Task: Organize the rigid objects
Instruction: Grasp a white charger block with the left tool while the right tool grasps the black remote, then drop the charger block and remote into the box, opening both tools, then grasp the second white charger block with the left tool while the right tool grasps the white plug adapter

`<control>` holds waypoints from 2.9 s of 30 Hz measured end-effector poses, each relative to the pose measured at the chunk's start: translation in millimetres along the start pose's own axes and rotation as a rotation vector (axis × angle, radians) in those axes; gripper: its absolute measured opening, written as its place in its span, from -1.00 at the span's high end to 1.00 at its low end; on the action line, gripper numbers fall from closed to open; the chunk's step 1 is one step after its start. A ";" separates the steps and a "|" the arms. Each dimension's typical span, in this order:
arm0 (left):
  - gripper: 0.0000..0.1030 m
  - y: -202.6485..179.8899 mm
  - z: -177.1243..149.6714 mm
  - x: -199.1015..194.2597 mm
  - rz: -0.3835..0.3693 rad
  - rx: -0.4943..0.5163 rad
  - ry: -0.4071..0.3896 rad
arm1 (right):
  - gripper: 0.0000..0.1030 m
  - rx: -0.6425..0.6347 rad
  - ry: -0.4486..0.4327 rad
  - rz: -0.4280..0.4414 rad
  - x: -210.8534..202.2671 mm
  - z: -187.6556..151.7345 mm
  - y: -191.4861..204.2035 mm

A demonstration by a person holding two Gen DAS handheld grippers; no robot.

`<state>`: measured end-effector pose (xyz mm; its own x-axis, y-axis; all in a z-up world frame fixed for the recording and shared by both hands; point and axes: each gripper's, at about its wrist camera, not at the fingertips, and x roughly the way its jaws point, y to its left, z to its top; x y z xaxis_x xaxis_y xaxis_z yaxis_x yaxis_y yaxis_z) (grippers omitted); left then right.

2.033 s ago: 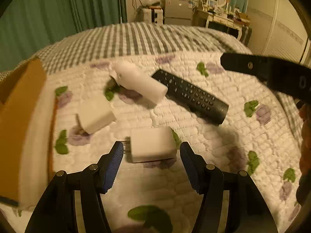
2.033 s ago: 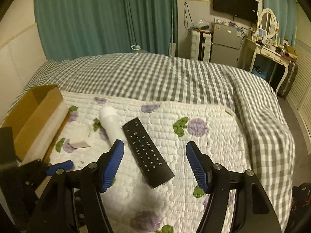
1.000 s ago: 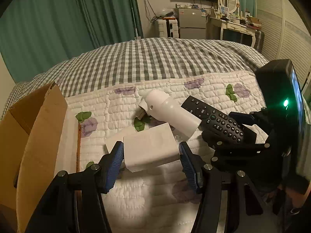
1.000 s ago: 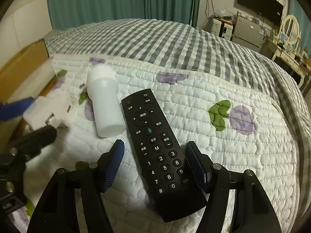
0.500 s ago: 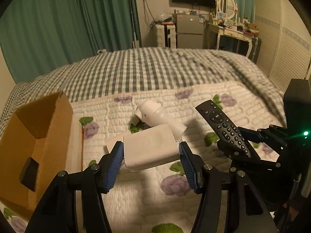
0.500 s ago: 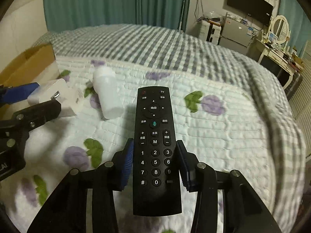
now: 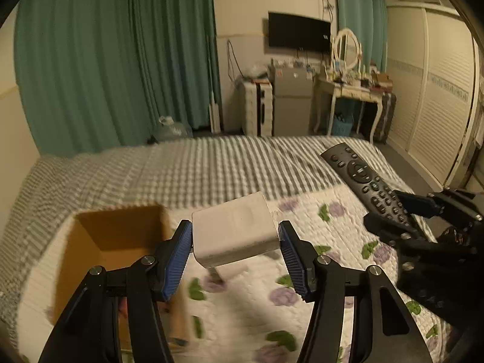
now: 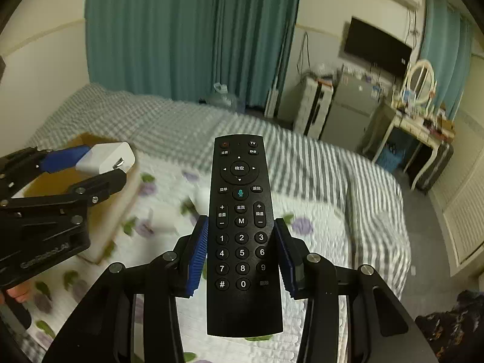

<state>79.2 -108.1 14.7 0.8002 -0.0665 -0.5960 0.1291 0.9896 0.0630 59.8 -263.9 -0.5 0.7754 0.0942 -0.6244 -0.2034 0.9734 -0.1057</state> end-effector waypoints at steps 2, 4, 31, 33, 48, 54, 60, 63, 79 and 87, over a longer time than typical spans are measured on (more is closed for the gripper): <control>-0.15 19.3 4.6 -11.3 0.010 -0.007 -0.020 | 0.20 -0.006 -0.030 0.017 -16.1 14.8 17.4; -0.15 38.9 6.0 -18.3 0.023 -0.013 -0.029 | 0.20 -0.011 -0.046 0.035 -25.0 23.9 31.3; -0.21 191.6 -77.3 54.5 0.109 -0.075 0.138 | 0.20 -0.029 0.055 0.285 96.7 38.6 198.2; -0.22 195.6 -73.6 48.2 0.125 -0.084 0.117 | 0.19 -0.019 0.053 0.290 100.9 37.9 197.3; -0.28 199.8 -59.1 7.9 0.188 -0.152 0.046 | -0.35 0.081 -0.010 0.291 81.7 46.5 165.1; -0.30 155.6 -38.8 -22.5 0.146 -0.118 0.010 | -0.45 0.076 -0.059 0.179 33.6 57.8 106.5; -0.31 94.1 -16.1 -50.5 0.090 -0.071 -0.025 | -0.47 0.062 -0.091 0.108 -14.8 51.7 60.8; -0.31 67.4 -9.5 -56.6 0.063 -0.067 -0.021 | -0.47 0.064 -0.092 0.107 -30.3 47.3 43.6; -0.31 -33.3 -47.1 48.4 0.045 -0.039 0.178 | -0.47 0.125 -0.056 0.082 18.5 9.6 -34.9; -0.31 -46.2 -74.2 119.5 0.041 -0.027 0.257 | -0.47 0.127 0.002 0.098 89.4 -16.1 -50.7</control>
<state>125.4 -152.4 -118.8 0.6287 0.0049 -0.7776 0.0815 0.9941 0.0721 129.8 -308.3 -63.4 0.7546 0.1899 -0.6281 -0.2007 0.9781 0.0546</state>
